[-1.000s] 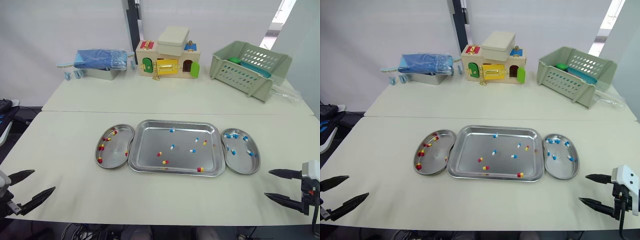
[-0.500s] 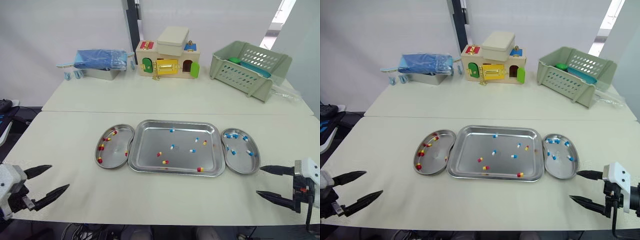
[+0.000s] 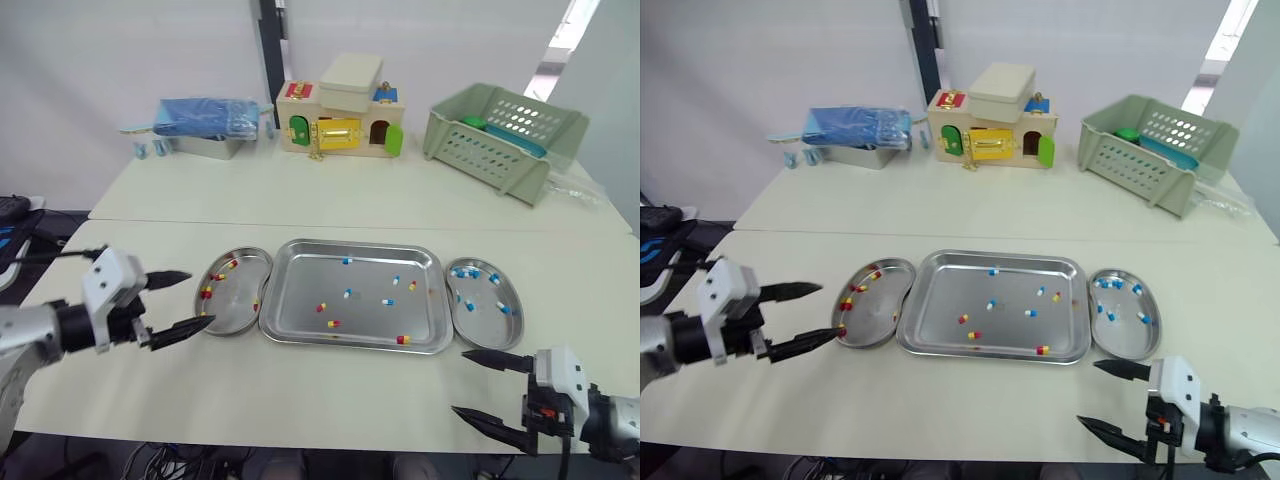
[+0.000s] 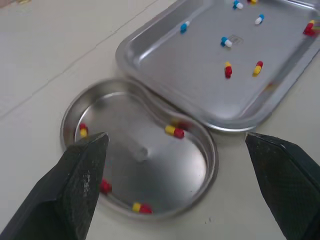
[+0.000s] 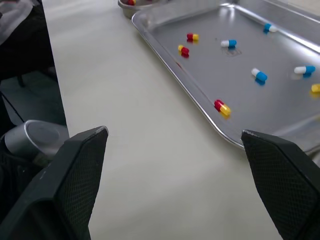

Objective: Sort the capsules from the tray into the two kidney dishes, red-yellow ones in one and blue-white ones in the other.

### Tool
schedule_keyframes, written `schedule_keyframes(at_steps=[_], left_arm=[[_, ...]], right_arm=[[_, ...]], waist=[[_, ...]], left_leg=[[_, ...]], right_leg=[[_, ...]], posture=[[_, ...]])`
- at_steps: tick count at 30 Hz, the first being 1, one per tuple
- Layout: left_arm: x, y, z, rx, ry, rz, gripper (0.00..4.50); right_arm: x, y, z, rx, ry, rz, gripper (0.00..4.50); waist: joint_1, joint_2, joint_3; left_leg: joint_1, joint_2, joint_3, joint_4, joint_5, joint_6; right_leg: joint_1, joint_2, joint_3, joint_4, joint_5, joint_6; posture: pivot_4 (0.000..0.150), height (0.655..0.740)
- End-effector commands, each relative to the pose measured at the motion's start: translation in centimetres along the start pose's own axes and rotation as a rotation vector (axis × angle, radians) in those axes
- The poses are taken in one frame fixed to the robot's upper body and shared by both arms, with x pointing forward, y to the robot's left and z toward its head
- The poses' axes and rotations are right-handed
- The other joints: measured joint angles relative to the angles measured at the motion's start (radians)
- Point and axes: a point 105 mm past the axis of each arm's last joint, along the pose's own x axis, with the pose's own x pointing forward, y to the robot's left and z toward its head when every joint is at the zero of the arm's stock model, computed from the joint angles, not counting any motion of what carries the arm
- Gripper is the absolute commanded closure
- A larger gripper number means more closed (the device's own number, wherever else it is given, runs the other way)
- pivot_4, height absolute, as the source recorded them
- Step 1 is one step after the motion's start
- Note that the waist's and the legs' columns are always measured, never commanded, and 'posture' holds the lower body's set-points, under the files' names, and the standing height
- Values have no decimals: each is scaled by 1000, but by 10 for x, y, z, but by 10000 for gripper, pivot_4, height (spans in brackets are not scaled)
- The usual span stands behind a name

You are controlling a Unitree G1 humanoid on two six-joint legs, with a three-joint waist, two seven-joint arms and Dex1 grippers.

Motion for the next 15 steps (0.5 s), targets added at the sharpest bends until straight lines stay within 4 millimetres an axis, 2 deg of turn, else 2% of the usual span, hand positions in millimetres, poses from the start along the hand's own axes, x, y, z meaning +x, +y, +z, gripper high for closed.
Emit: schedule_keyframes(at_steps=[1, 4, 6, 8, 11, 15], left_arm=[[23, -9, 5, 45, 16, -132, 0], [49, -10, 14, 97, 33, -260, 0], [64, -11, 9, 158, 113, -342, 0], [78, -7, 11, 216, 148, -336, 0], [92, -14, 26, 160, 93, -336, 0], [104, -23, 22, 95, 139, -297, 0]], right_arm=[[4, 7, 1, -13, -8, -9, 294], [8, 5, 5, -16, -26, -45, 294], [8, 4, 7, -22, -26, -62, 294], [7, 7, 5, -21, -17, -70, 294], [5, 10, 5, -10, -15, -95, 294], [6, 12, 9, -3, -25, -122, 294]], waist=[[-6, 1, 0], [-11, 0, 1], [-8, 0, 0], [-10, 1, 0], [-9, 0, 1], [-17, 0, 1]], left_leg=[[0, 0, 1, 0, 0, 0], [0, 0, 1, 0, 0, 0], [0, 0, -1, 2, 0, 0], [0, 0, 0, 3, 0, 0], [-2, 0, -1, 3, 0, 0], [-2, 0, -1, 3, 0, 0]], right_leg=[[0, 0, 1, 0, 0, 0], [-1, 1, 1, 1, 0, 0], [0, 1, 0, 3, 0, 0], [0, 2, 0, 3, 0, 0], [-1, 2, 0, 1, 0, 0], [-1, 2, 0, 2, 0, 0]], posture=[[1500, 7400], [1500, 7400], [1500, 7400], [1500, 7400], [1500, 7400], [1500, 7400]])
